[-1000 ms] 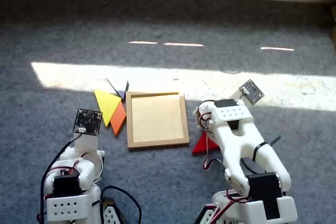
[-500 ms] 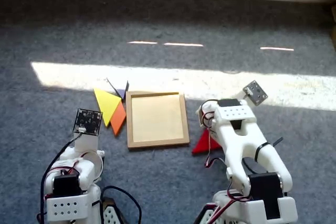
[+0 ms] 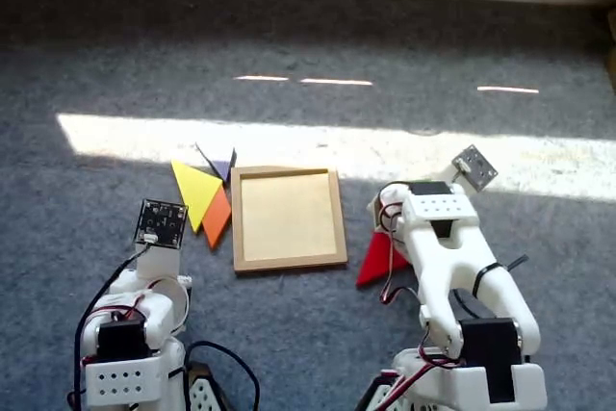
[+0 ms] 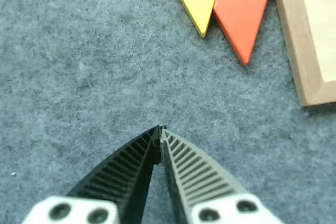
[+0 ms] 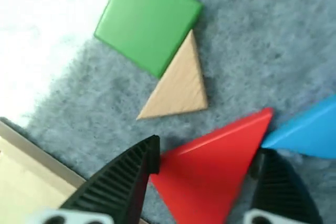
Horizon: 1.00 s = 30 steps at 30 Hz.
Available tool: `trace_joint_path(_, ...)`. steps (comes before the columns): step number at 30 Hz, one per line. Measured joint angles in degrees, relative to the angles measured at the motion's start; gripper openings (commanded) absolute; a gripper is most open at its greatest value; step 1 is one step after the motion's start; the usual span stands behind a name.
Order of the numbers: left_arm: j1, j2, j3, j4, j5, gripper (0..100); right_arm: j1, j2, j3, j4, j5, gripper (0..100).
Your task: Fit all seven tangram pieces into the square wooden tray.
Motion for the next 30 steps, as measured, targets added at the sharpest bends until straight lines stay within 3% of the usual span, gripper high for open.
trace_joint_path(4,0.0,0.0,0.0,0.0,0.0,0,1.2,0.0,0.0,0.0,6.0,26.7)
trace_joint_path(9,0.0,0.0,0.0,0.0,0.0,0,1.3,-3.0,0.0,-0.1,7.5,26.7)
trace_joint_path(14,0.0,0.0,0.0,0.0,0.0,0,-4.3,-9.8,0.1,-0.1,5.9,27.6)
trace_joint_path(19,0.0,0.0,0.0,0.0,0.0,0,-7.6,-10.5,1.1,-0.1,4.0,39.0)
trace_joint_path(30,0.0,0.0,0.0,0.0,0.0,0,-7.7,-0.6,1.1,-0.1,1.1,40.0)
